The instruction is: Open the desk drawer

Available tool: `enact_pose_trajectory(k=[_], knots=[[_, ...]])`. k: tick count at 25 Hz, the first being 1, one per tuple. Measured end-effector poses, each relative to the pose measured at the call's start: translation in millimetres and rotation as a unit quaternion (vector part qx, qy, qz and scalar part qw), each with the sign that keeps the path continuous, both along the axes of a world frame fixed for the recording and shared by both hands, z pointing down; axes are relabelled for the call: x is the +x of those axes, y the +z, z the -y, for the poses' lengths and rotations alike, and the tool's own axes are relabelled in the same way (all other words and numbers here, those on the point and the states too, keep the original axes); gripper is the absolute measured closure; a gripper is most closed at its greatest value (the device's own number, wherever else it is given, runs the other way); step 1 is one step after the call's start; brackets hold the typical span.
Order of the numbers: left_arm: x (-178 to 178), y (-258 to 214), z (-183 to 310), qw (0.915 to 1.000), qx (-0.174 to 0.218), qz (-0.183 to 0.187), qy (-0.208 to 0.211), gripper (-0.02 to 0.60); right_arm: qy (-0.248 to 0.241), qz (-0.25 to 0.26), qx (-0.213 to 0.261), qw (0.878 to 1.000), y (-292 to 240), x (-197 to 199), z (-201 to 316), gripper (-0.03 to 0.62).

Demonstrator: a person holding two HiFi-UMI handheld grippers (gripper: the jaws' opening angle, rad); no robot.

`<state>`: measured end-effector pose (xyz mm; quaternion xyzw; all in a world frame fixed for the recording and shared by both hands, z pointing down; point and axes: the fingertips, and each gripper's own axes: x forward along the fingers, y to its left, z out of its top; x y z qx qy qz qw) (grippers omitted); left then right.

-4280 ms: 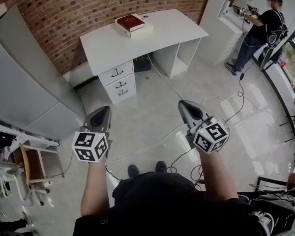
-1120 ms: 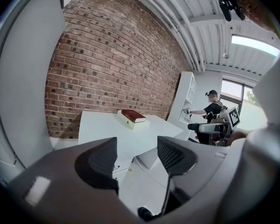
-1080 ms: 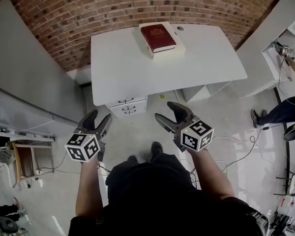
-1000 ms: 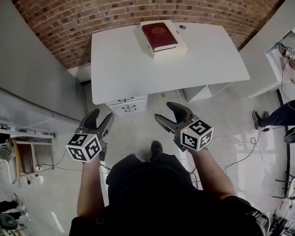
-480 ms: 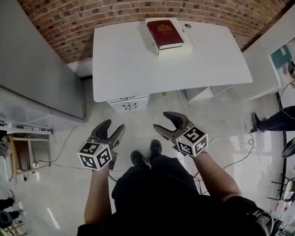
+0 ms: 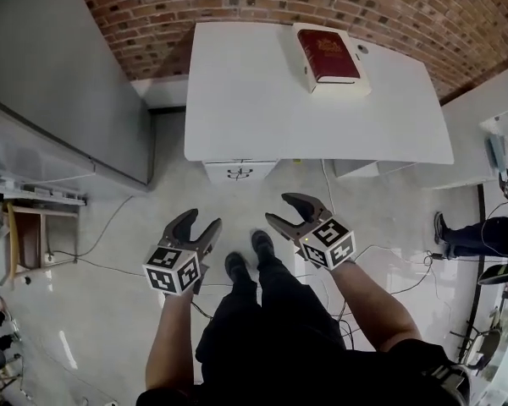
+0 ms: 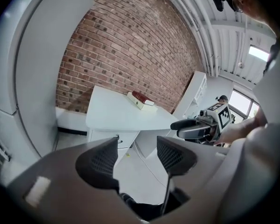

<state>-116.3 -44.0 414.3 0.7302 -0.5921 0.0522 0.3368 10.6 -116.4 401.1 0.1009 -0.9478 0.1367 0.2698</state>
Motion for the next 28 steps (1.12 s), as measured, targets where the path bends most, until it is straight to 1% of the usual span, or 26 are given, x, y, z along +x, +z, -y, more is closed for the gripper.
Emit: enact_pose_trajectory(k=[3,6,10,12,14,16,21,24,28], knots=[[-5.4,20.9,-0.8,0.9999,-0.002,-0.007,-0.010,0.316,-0.005,-0.006,-0.001,1.000,19.6,-15.0,1.7,0.344],[-9.4,40.2,3.3,0.9999,-0.005,-0.002,-0.012,0.318,-0.014,-0.011,-0.004,1.000,40.4,-25.9,1.3,0.347],[-12.7,62.2,14.9,0.9999,-0.004,0.005,-0.016,0.321,-0.034,-0.026,0.005,0.999,71.0,-36.7,9.5,0.353],[-10.4,75.5,19.1,0.9998,-0.008,0.009,-0.013,0.322,-0.059,-0.040,0.015,0.997,90.1,-40.5,10.5,0.358],[-8.3,89.1,24.9,0.9998,-0.012,0.011,-0.010,0.322,-0.097,-0.061,0.032,0.993,113.1,-44.2,12.0,0.359],[-6.3,101.7,32.0,0.9998,-0.013,0.011,-0.009,0.322,-0.123,-0.080,0.049,0.988,136.0,-48.2,19.6,0.362],[-6.3,134.3,48.8,0.9996,-0.009,0.027,-0.006,0.325,-0.135,-0.102,0.062,0.984,191.2,-62.3,43.2,0.370],[-9.0,157.2,58.1,0.9995,-0.005,0.029,-0.010,0.327,-0.140,-0.110,0.071,0.981,217.0,-68.3,54.4,0.370],[-16.5,183.3,66.2,0.9994,-0.010,0.032,-0.007,0.328,-0.143,-0.117,0.091,0.979,244.7,-80.2,74.0,0.370]])
